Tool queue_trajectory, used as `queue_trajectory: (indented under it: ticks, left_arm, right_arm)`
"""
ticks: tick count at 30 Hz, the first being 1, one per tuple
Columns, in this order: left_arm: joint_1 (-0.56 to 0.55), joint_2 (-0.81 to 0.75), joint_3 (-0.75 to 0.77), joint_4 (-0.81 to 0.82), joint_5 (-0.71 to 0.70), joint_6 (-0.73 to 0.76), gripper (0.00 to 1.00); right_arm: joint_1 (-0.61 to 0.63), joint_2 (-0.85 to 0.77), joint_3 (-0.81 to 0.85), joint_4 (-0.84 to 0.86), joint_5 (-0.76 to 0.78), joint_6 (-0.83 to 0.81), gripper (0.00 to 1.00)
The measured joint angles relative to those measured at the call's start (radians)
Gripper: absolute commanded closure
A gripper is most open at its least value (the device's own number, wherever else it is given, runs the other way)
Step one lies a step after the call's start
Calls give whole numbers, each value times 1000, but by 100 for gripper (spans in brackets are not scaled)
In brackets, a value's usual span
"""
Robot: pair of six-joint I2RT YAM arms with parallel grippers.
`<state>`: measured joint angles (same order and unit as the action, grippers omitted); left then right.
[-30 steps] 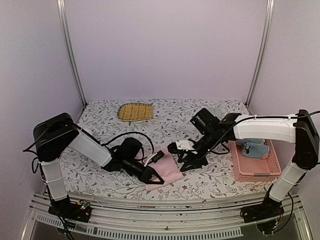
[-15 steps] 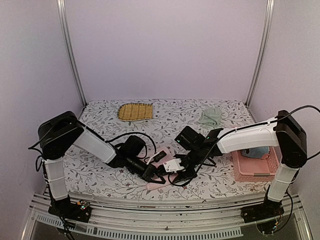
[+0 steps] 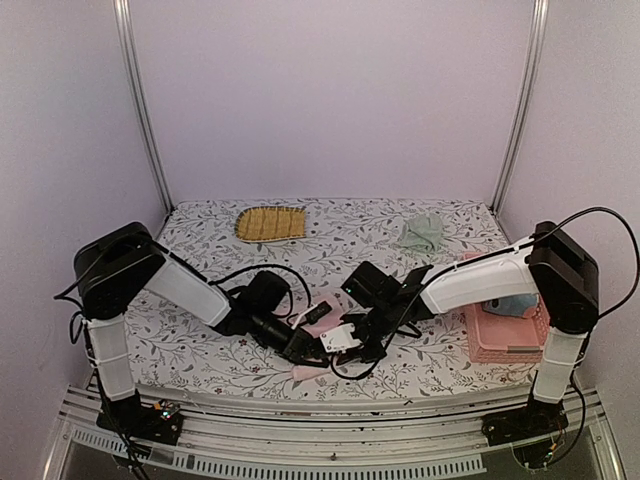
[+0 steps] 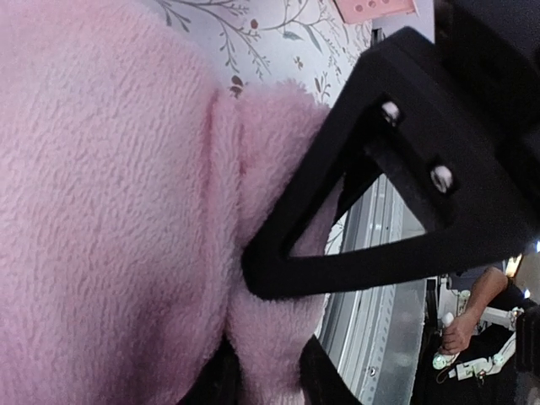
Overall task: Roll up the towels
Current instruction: Roll the towel at the center of the board.
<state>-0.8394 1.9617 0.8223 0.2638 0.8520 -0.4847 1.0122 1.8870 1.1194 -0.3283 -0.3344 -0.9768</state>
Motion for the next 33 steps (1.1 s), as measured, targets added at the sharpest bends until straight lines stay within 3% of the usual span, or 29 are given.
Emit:
queue_trajectory:
  ticks: [7,12,16,19,22,26,30,33]
  left_arm:
    - [2,-195,-92,-103,-177,43,55]
    - [4,-447,-214,-148,-368,46,47]
    - [-13,-686,-324,-146,-527,48,46]
    - [-100,-845,-365,-157,-689,77,47]
    - [-263,-962,-382,-158,-850,135,49]
    - [-398,-963,-380,-161,-982,226,53]
    - [-450,-831,-342,-179,-1060,317,58]
    - [-476,-713,-299,-172,-1079,385,52]
  right_arm:
    - [2,34,65,-73,-51,-3,94]
    - [0,86,160,-237,-150,31,94]
    - [-29,188,303,-394,-257,75,94]
    - [-69,305,461,-541,-353,109,93]
    - [-112,436,623,-694,-450,135,93]
    - [-151,557,761,-848,-560,153,93]
    - [-167,628,841,-946,-620,163,93]
    - [-175,644,853,-968,-647,171,92]
